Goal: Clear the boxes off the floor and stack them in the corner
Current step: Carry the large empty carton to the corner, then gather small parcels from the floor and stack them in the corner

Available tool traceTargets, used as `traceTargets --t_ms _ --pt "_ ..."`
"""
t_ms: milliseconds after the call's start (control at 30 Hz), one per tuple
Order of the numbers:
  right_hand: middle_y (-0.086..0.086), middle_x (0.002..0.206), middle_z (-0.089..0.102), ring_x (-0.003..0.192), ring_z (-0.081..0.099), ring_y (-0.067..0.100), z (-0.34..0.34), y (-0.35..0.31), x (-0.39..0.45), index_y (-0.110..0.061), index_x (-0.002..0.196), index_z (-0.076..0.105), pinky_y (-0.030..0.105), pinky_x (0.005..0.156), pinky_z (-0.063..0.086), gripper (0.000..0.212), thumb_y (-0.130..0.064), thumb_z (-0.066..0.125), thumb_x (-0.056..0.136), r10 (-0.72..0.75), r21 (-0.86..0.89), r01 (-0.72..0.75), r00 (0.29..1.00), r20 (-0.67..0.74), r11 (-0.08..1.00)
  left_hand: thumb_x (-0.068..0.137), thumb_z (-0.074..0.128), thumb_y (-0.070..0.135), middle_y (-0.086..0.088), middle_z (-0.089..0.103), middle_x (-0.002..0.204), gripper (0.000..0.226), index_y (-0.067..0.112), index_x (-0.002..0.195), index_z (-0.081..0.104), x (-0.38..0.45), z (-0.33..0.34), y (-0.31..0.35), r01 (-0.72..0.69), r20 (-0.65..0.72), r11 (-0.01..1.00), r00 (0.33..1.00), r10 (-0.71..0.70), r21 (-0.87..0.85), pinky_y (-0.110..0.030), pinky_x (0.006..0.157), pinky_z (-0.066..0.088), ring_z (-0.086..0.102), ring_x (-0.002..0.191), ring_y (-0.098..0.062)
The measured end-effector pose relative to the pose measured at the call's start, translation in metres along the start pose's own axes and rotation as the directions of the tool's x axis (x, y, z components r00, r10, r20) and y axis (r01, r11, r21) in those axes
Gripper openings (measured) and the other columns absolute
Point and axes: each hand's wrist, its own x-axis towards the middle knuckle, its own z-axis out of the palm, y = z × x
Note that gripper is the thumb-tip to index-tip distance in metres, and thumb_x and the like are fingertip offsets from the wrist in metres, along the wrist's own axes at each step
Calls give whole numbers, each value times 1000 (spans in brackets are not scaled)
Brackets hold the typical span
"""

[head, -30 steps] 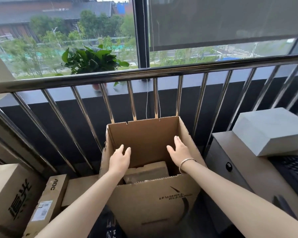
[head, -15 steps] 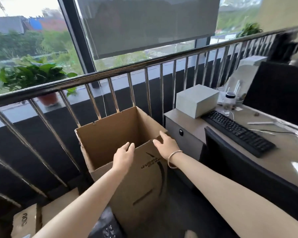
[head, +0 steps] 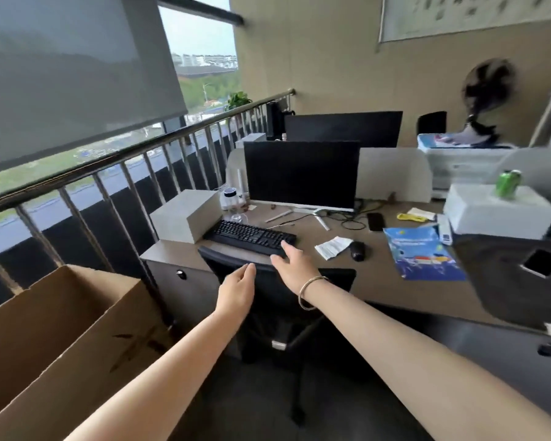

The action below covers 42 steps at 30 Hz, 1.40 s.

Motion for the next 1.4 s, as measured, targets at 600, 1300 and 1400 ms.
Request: traceTargets --t_ms 600,1300,1400 --pt "11 146 44 134 41 25 -438 297 -347 -10 149 30 29 109 32 57 -32 46 99 438 114 -460 697 -568 880 102 40 37 3 61 103 32 18 109 65 -342 484 160 -222 704 975 689 174 -24 -28 87 37 53 107 -24" --pt "6 154 33 140 35 21 -861 568 -660 -13 151 28 27 109 28 57 -33 44 101 596 421 -662 49 -801 620 103 33 43 -3 54 138 49 18 143 47 -675 984 357 -530 984 835 7 175 -145 -23 93 34 49 127 -23" --pt "7 153 34 140 34 21 -910 605 -698 -12 150 29 27 110 28 57 -34 46 100 616 481 -655 -29 -787 583 102 35 46 -4 57 135 49 18 138 53 -717 1049 383 -515 991 848 -28 133 -129 -32 105 40 53 125 -25"
